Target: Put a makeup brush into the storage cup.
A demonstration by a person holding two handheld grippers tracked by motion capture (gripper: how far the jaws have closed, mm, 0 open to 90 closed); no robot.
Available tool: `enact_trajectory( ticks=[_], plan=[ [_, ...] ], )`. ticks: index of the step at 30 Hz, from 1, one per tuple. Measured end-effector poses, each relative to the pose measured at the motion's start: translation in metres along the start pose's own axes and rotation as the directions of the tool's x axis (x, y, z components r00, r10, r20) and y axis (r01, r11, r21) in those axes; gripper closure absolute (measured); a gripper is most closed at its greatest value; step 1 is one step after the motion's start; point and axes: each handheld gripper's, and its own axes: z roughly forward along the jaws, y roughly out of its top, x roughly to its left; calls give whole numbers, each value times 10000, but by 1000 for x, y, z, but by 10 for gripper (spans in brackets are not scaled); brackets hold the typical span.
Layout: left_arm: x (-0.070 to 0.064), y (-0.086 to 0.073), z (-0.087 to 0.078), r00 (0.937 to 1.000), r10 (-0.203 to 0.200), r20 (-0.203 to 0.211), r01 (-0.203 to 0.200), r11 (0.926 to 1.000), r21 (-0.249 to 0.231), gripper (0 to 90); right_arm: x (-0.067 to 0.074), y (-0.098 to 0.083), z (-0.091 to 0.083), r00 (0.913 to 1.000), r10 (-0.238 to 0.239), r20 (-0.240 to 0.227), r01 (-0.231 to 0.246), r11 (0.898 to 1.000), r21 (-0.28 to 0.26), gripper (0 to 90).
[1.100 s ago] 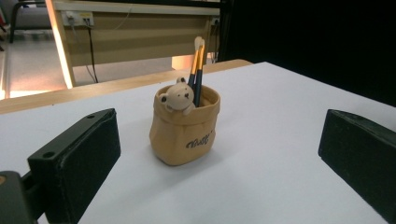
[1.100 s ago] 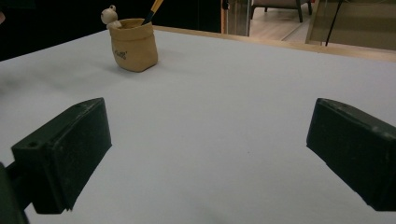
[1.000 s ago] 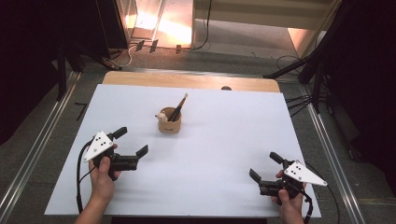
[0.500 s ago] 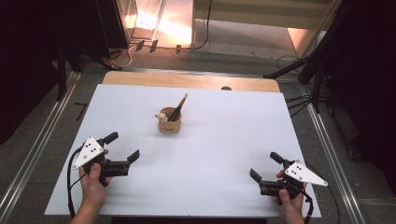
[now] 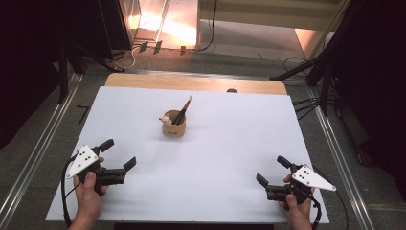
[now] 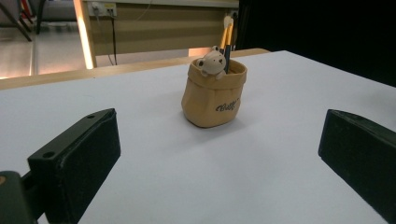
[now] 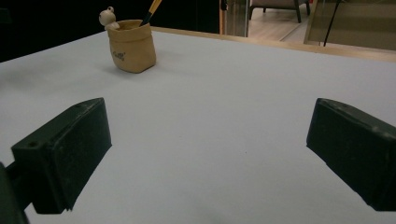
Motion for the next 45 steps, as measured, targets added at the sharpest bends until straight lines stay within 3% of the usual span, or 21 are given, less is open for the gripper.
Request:
enact_trajectory(
  ticks=[32,45],
  plan=[
    [11,-14,-34,9990,88,-430,-80,9998,182,0,-2,0,-3,9999,64,119,-63,10000,-65,2],
    [13,-14,-35,9991,-31,-425,37,9999,145,0,-2,0,-3,10000,43,61,-42,9999,-146,2]
  ],
)
